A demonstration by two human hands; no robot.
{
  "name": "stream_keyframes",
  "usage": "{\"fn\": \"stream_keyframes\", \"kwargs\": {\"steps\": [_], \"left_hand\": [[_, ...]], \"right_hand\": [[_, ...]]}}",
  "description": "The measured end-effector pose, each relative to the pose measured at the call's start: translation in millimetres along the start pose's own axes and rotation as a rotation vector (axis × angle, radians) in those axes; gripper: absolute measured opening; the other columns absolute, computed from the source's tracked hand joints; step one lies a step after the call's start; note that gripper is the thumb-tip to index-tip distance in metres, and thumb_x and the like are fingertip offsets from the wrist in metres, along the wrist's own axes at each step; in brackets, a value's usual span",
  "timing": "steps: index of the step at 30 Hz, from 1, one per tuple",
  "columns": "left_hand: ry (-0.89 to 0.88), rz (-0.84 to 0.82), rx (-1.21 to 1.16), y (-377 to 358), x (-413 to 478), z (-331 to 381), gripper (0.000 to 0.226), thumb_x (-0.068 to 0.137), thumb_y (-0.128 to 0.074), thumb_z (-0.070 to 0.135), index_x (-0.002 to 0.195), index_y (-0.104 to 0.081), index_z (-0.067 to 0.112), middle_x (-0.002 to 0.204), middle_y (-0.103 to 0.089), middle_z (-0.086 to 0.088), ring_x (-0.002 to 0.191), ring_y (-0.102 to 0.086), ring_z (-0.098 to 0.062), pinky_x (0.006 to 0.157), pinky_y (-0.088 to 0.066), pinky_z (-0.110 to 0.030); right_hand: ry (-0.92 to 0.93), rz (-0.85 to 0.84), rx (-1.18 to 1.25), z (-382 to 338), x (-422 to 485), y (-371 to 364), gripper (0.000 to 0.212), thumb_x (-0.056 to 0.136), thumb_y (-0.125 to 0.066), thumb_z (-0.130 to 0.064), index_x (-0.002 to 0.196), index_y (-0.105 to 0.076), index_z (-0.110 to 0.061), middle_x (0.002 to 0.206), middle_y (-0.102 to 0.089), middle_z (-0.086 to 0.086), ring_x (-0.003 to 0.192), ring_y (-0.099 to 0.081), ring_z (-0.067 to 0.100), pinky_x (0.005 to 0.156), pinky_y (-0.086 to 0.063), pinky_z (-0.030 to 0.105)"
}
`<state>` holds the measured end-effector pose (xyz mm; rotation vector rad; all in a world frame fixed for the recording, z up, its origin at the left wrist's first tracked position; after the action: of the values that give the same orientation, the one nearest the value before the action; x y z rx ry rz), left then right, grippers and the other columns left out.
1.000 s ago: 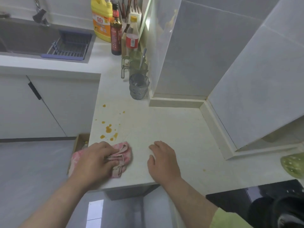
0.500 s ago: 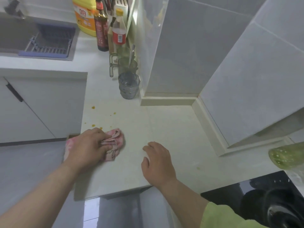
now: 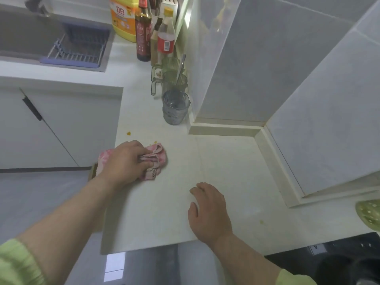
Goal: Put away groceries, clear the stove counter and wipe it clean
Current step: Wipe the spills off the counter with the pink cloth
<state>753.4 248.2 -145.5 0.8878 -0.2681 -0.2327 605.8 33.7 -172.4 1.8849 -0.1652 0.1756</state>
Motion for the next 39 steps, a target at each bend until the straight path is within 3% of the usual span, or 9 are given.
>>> {"fn": "stream_keyframes", "kwargs": {"steps": [4, 12, 23, 31, 35, 39], "left_hand": [[0.020, -0.014, 0.013, 3, -14, 6, 0.044, 0.067, -0.062, 0.041, 0.101, -0.074, 0.017, 0.087, -0.062, 0.001, 0.088, -0.056, -0.025, 0.075, -0.041, -0.031], [-0.066, -0.017, 0.053, 1, -41, 14, 0.054, 0.068, -0.048, 0.055, 0.097, -0.075, 0.018, 0.086, -0.065, 0.002, 0.079, -0.058, -0.023, 0.070, -0.037, -0.026], [-0.075, -0.027, 0.073, 1, 19, -4, 0.050, 0.069, -0.052, 0.055, 0.087, -0.073, 0.013, 0.081, -0.061, -0.003, 0.079, -0.055, -0.025, 0.070, -0.041, -0.030], [-0.020, 0.020, 0.085, 0, 55, -14, 0.046, 0.070, -0.059, 0.049, 0.094, -0.074, 0.014, 0.085, -0.061, -0.004, 0.084, -0.055, -0.028, 0.072, -0.042, -0.032], [-0.027, 0.037, 0.067, -1, 56, -17, 0.037, 0.074, -0.066, 0.044, 0.096, -0.074, 0.015, 0.085, -0.060, -0.002, 0.085, -0.054, -0.027, 0.074, -0.043, -0.035], [-0.048, 0.040, 0.077, -4, 58, -20, 0.041, 0.071, -0.060, 0.049, 0.093, -0.074, 0.016, 0.084, -0.060, -0.001, 0.082, -0.054, -0.024, 0.071, -0.042, -0.033]], "right_hand": [[-0.001, 0.017, 0.009, -1, 0, 1, 0.036, 0.077, -0.048, -0.027, 0.107, -0.065, -0.016, 0.114, -0.062, 0.004, 0.111, -0.052, 0.020, 0.099, -0.031, 0.028], [-0.013, -0.004, 0.022, -2, -1, 3, 0.037, 0.079, -0.045, -0.028, 0.107, -0.067, -0.016, 0.115, -0.063, 0.003, 0.112, -0.051, 0.018, 0.099, -0.035, 0.028], [0.001, 0.026, 0.070, 4, 1, -6, 0.037, 0.078, -0.046, -0.025, 0.105, -0.068, -0.011, 0.113, -0.064, 0.007, 0.112, -0.049, 0.020, 0.100, -0.033, 0.030], [-0.041, -0.003, 0.081, 2, 22, 1, 0.036, 0.076, -0.049, -0.035, 0.101, -0.067, -0.016, 0.109, -0.062, 0.002, 0.106, -0.051, 0.018, 0.094, -0.033, 0.028], [-0.024, -0.043, 0.050, -9, 86, 2, 0.052, 0.079, -0.046, -0.045, 0.115, -0.065, -0.013, 0.127, -0.060, 0.009, 0.121, -0.052, 0.028, 0.104, -0.037, 0.041], [-0.041, -0.150, 0.037, -4, 122, -15, 0.064, 0.079, -0.041, -0.052, 0.124, -0.062, -0.011, 0.136, -0.054, 0.013, 0.128, -0.048, 0.031, 0.109, -0.033, 0.044]]}}
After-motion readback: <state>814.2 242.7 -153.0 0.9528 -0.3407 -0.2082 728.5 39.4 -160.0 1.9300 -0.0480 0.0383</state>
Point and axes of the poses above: each hand's wrist, its own x-axis towards the middle knuckle, its own y-axis out of the back of the hand, z = x × y, the point moved 5 cm from there along x, towards the middle knuckle
